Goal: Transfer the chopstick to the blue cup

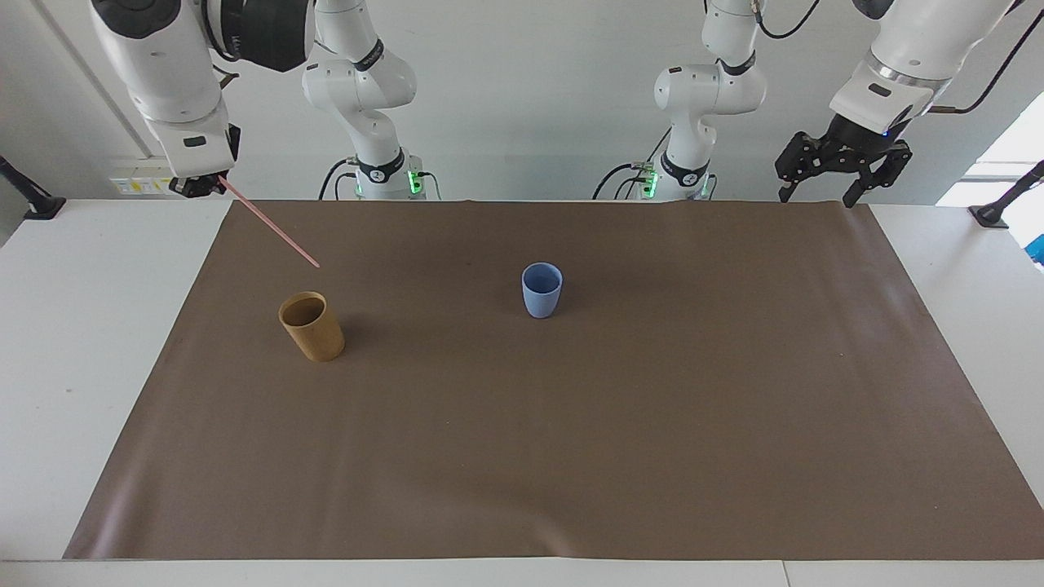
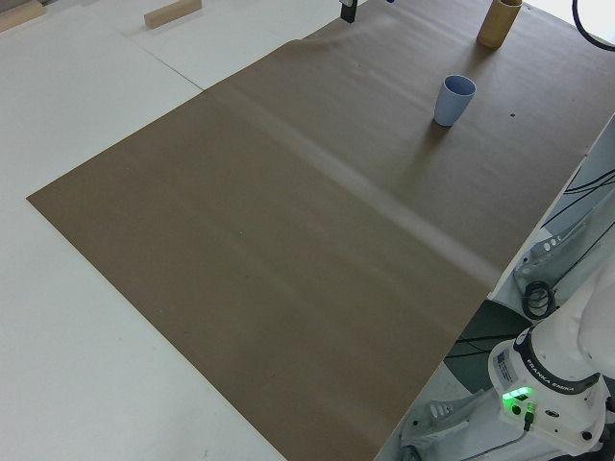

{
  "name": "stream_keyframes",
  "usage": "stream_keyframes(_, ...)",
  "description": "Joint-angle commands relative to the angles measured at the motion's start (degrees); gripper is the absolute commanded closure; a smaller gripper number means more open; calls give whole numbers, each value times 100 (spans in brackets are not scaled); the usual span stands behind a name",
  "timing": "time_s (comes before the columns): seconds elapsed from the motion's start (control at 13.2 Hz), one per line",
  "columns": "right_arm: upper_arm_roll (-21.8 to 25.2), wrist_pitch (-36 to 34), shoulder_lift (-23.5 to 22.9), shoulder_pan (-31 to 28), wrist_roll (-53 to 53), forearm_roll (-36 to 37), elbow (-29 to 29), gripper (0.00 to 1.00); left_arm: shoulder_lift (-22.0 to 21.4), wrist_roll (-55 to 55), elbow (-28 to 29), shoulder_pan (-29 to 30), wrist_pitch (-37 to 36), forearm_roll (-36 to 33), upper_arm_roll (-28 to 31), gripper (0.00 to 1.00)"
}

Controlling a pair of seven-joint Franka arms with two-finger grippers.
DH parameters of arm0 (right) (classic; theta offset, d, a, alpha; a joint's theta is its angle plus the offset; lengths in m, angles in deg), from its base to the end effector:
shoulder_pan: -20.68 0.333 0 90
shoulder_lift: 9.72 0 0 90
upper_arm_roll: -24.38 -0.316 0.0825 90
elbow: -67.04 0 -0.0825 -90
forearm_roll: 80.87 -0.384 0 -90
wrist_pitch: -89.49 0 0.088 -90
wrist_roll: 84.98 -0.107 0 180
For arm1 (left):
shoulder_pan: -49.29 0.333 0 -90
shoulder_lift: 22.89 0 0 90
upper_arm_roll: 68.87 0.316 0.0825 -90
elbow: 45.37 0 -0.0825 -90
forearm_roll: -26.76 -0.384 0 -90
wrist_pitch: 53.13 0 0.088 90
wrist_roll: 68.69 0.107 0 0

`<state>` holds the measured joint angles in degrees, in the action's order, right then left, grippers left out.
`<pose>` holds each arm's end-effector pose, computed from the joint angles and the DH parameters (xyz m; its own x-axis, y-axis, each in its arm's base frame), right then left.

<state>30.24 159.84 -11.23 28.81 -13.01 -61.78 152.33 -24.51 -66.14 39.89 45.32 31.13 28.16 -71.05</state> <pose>0.5245 -0.0211 0.6303 0.2795 0.8753 -0.3947 0.9204 -0.3613 -0.1495 0.5318 -0.0605 0.6697 0.9881 -0.1537 0.0118 -0.1539 -0.9878 0.0227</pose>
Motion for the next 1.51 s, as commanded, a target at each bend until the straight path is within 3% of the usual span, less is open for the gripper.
stream_keyframes(0.0,-93,-119,52,705,-1137,-124,-65,100,-110,96,88,124,-76,-17,-72,0)
stream_keyframes(0.15,-146,49,115,883,-1755,-650,119,100,-102,96,88,115,-76,-17,-72,0)
stream_keyframes(0.75,-260,339,-368,2737,-4269,-1513,85,100,-102,88,79,124,-76,-17,-72,0)
stream_keyframes(1.13,-260,471,-596,3379,-5324,-1874,155,100,-102,96,88,124,-76,-17,-72,0)
stream_keyframes(1.43,-251,795,-684,3310,-5326,-1883,365,100,-102,88,79,124,-76,-17,-72,0)
